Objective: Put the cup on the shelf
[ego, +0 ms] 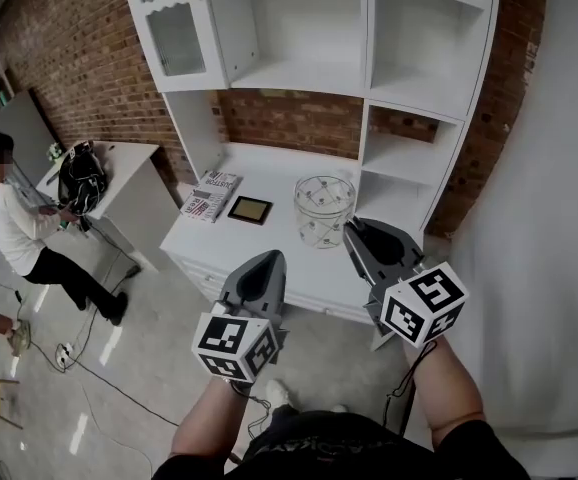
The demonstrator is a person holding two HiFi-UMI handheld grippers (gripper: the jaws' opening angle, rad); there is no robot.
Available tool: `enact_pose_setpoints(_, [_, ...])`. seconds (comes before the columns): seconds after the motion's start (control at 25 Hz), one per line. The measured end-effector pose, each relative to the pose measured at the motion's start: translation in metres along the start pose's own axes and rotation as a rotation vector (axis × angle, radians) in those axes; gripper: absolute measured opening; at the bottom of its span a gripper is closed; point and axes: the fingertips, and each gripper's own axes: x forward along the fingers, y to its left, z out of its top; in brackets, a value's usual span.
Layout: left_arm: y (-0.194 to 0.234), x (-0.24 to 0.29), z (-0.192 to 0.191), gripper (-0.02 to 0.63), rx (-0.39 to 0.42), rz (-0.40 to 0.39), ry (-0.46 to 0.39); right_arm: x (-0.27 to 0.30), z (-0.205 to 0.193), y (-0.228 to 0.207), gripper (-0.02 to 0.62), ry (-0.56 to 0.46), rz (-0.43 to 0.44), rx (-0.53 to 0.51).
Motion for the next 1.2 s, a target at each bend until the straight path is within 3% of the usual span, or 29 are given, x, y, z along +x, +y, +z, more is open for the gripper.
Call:
enact_pose_setpoints(0.72, [0.119,0.020,0.018,0.006,-0.007,-0.032,-0.001,0.121,0.005,0.017,0.035,-0.001,-0.028,0.018])
enact_pose_setpoints(1.2, [0.175,0.040,0.029,0.005,-0.016,-0.117,-0.002,0.187,0.006,0.031,0.035,-0.007,-0.082,0.009])
